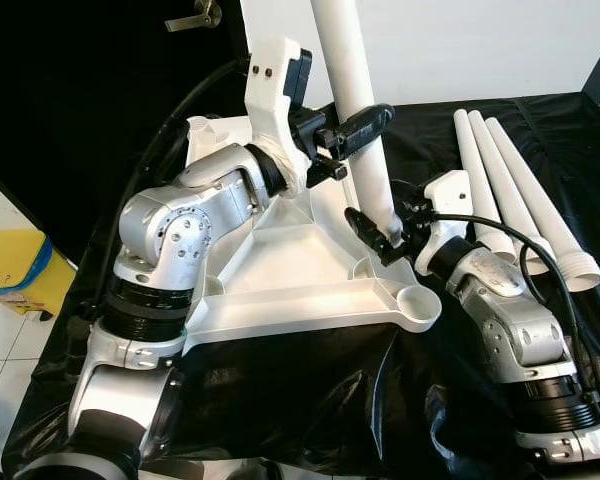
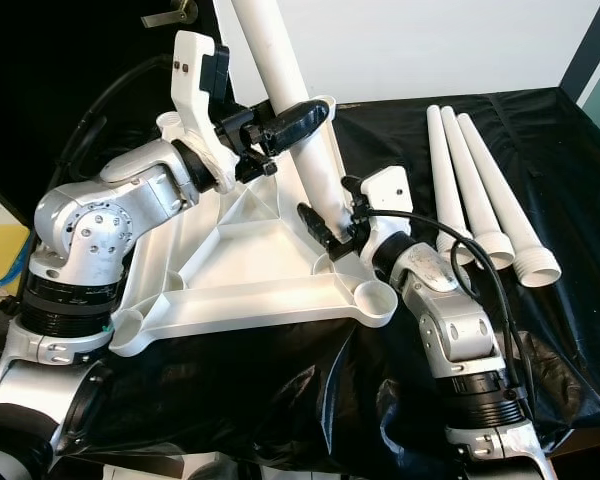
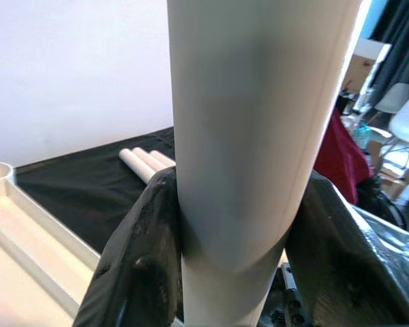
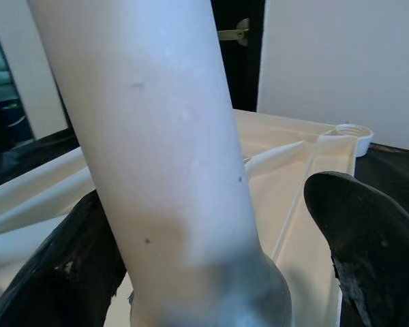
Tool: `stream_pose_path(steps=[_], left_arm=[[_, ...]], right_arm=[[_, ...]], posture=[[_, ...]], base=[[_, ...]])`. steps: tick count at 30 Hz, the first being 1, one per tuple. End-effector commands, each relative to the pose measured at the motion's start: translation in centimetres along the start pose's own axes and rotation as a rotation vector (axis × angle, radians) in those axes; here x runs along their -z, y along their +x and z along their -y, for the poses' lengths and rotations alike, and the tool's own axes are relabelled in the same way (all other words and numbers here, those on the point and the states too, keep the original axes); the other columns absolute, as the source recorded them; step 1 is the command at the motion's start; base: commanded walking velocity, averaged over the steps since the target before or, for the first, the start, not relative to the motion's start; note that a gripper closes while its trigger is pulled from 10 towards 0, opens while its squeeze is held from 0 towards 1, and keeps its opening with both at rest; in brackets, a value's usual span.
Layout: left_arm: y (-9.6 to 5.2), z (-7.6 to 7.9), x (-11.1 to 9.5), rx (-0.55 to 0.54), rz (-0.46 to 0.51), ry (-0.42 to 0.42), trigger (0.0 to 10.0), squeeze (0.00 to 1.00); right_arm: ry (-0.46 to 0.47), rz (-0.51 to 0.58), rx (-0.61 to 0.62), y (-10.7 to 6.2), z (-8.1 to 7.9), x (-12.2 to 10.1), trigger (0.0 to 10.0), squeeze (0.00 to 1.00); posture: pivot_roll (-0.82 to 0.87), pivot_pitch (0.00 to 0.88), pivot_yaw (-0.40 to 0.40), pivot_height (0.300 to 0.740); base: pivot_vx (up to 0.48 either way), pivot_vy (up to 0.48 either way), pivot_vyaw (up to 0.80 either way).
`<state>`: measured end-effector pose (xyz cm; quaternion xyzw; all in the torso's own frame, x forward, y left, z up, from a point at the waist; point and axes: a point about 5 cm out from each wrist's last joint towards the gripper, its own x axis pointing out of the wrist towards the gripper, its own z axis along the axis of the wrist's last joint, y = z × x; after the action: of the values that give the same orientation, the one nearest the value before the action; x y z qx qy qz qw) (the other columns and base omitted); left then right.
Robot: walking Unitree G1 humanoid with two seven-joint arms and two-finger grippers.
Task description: Building children table
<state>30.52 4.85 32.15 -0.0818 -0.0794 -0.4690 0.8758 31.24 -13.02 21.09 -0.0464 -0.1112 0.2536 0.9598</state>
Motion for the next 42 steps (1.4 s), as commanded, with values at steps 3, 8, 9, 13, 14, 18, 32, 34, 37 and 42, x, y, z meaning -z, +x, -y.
stream_pose_path(steps=[3,8,9,13,14,18,32,34,37,42], left_arm=[[0.6,0.8,-0.4,-0.001,-0.005,0.039,10.0,0.0],[1.5,1.4,-0.4,-0.008,-0.003,0.058,10.0,0.0],[1.5,1.4,-0.4,-0.008,-0.003,0.058,10.0,0.0],[2.0,2.1,-0.2,-0.003,-0.005,0.073,10.0,0.0],[2.0,2.1,-0.2,-0.003,-0.005,0.073,10.0,0.0],[2.3,2.6,-0.1,0.003,-0.009,0.083,10.0,0.0],[2.6,3.0,0.3,0.0,-0.02,0.098,10.0,0.0],[2.6,3.0,0.3,0.0,-0.02,0.098,10.0,0.0],[2.7,3.1,0.4,-0.001,-0.02,0.098,10.0,0.0],[2.7,3.3,0.6,-0.002,-0.021,0.098,10.0,0.0]], right_arm=[[-0.018,0.024,0.067,0.7,0.1,-0.3,10.0,0.0],[-0.056,0.007,0.082,1.9,-1.6,0.2,10.0,0.0],[-0.056,0.007,0.082,1.9,-1.6,0.2,10.0,0.0],[-0.061,0.001,0.067,2.6,-3.0,0.4,10.0,0.0],[-0.061,0.001,0.067,2.6,-3.0,0.4,10.0,0.0],[-0.079,-0.004,0.061,3.1,-3.8,0.5,10.0,0.0],[-0.109,0.017,0.066,3.8,-3.9,0.2,0.0,0.0],[-0.109,0.017,0.066,3.8,-3.9,0.2,0.0,0.0],[-0.1,0.019,0.084,3.6,-3.8,0.3,4.3,0.0],[-0.086,0.019,0.109,3.4,-3.8,0.4,10.0,0.0]], posture=[[-0.05,0.09,0.053,0.74],[-0.05,0.086,0.049,0.74],[-0.05,0.086,0.049,0.74],[-0.05,0.083,0.05,0.74],[-0.05,0.083,0.05,0.74],[-0.05,0.084,0.048,0.74],[-0.04,0.1,0.038,0.74],[-0.04,0.1,0.038,0.74],[-0.04,0.115,0.032,0.74],[-0.03,0.121,0.035,0.74]], base=[[0.0,0.0,0.0],[0.0,0.0,0.0],[0.0,0.0,0.0],[0.0,0.0,0.0],[0.0,0.0,0.0],[0.0,0.0,0.0],[0.0,0.0,0.0],[0.0,0.0,0.0],[0.0,0.0,0.0],[0.0,0.0,0.0]])
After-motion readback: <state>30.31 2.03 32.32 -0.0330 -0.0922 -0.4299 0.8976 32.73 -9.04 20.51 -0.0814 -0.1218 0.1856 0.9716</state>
